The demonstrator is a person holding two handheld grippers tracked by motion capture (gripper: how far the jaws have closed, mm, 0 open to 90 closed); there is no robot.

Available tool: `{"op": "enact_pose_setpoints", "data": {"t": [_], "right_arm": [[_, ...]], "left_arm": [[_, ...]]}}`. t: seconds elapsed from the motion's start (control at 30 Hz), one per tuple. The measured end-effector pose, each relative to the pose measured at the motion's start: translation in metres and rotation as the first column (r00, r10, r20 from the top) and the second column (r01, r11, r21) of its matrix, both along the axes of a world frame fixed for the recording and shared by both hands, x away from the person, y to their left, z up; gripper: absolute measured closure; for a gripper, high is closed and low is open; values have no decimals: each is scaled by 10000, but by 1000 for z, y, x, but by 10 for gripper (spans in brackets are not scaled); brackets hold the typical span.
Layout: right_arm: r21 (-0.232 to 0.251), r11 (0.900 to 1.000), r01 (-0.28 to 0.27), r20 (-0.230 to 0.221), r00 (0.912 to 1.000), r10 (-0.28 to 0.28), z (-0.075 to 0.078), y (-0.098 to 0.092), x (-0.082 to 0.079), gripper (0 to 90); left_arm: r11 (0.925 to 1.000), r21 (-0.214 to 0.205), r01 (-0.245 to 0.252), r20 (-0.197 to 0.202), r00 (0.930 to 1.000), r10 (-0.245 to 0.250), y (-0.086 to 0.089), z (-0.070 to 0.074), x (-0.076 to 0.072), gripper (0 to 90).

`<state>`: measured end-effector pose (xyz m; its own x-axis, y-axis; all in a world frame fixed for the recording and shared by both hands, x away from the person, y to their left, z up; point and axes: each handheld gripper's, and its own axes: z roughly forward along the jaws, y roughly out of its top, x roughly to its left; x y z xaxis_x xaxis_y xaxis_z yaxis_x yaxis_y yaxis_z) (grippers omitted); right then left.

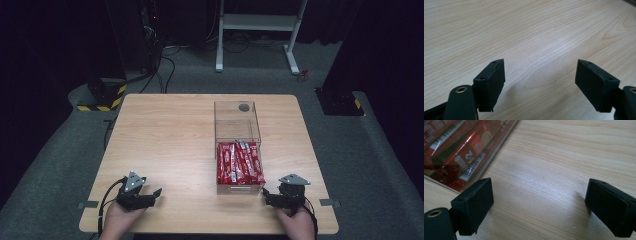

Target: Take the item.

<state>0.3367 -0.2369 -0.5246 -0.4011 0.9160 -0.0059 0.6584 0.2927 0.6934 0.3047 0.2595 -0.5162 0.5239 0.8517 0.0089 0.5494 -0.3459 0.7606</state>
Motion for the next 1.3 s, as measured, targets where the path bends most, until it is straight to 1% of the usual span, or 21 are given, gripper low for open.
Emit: {"op": "enact_pose_setpoints", "data": {"t": [0.17, 0.37, 0.5, 0.53, 0.9, 1.03, 1.07, 1.13, 1.23, 1.3], "right_arm": [[-9, 10000, -23, 10, 10000, 23, 0, 0, 0, 79], [-6, 10000, -39, 7, 10000, 39, 0, 0, 0, 79], [-8, 10000, -58, 10, 10000, 58, 0, 0, 0, 80], [-8, 10000, -58, 10, 10000, 58, 0, 0, 0, 80], [-15, 10000, -82, 12, 10000, 82, 0, 0, 0, 80], [-21, 10000, -92, 17, 10000, 92, 0, 0, 0, 80], [-17, 10000, -98, 13, 10000, 98, 0, 0, 0, 80], [-37, 9999, -133, 35, 9999, 133, 0, 0, 0, 80], [-39, 9999, -142, 35, 9999, 143, 0, 0, 0, 80], [-39, 9999, -146, 36, 9999, 146, 0, 0, 0, 80]], "left_arm": [[9996, -208, 200, 39, 9998, -199, -8, 3, -2, 241], [9985, -263, 472, 139, 9988, -469, -18, 6, -4, 235], [9969, -449, 641, 100, 9979, -637, -24, 7, -5, 240], [9966, -419, 712, 133, 9974, -707, -25, 7, -5, 240], [9923, -847, 904, 318, 9956, -880, -36, 12, -7, 249], [9909, -910, 996, 397, 9946, -963, -41, 14, -8, 250], [9908, -843, 1057, 452, 9937, -1021, -42, 15, -8, 251], [9895, -918, 1113, 482, 9931, -1072, -45, 17, -8, 254], [9889, -830, 1234, 560, 9913, -1190, -49, 19, -7, 254], [9874, -899, 1305, 566, 9904, -1258, -52, 20, -7, 255]]}}
